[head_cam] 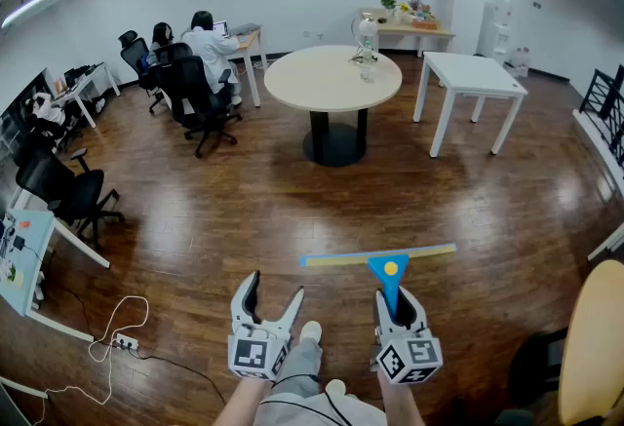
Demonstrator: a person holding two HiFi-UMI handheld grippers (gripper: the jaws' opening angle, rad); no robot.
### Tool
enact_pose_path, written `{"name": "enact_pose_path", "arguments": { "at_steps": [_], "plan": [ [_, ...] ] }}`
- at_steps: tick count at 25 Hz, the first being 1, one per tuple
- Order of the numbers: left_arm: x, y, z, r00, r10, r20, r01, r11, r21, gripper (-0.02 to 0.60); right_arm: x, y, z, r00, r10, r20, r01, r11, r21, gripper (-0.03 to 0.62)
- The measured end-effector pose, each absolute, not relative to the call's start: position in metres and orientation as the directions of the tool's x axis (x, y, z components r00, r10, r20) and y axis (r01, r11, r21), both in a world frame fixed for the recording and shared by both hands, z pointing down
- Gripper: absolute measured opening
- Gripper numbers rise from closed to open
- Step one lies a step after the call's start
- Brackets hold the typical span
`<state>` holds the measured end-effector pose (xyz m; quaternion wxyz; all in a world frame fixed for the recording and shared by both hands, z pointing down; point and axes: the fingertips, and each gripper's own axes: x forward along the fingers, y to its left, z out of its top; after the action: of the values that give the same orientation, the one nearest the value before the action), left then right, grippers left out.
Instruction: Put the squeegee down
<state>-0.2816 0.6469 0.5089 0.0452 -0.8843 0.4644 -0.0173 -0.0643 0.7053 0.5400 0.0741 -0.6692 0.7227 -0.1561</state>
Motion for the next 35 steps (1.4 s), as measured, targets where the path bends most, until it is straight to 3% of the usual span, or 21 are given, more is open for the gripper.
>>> {"name": "enact_pose_path", "arguments": {
  "at_steps": [8, 16, 21, 26, 35],
  "plan": [
    [-0.254, 0.546, 0.53, 0.591, -0.807, -0.026, -0.806, -0.588, -0.061, 0.364, -0.043, 0.615, 0.554, -0.079, -0.991, 0.109, -0.952, 0.042, -0.304, 0.156],
    [-0.218, 0.41, 0.496, 0.601, -0.793, -0.102, -0.798, -0.601, -0.034, 0.364, -0.012, 0.49, 0.51, -0.065, -0.994, 0.086, -0.969, 0.043, -0.245, 0.156],
    [-0.206, 0.345, 0.478, 0.592, -0.799, -0.106, -0.8, -0.599, 0.044, 0.364, 0.005, 0.424, 0.498, -0.003, -0.999, 0.05, -0.971, -0.009, -0.239, 0.156],
    [-0.207, 0.287, 0.475, 0.58, -0.81, -0.088, -0.807, -0.586, 0.073, 0.364, -0.001, 0.369, 0.494, -0.031, -0.998, 0.056, -0.974, 0.018, -0.225, 0.156],
    [-0.178, 0.196, 0.493, 0.542, -0.84, -0.037, -0.84, -0.542, -0.015, 0.364, 0.043, 0.253, 0.515, -0.094, -0.993, 0.068, -0.955, 0.071, -0.29, 0.156]
  ]
}}
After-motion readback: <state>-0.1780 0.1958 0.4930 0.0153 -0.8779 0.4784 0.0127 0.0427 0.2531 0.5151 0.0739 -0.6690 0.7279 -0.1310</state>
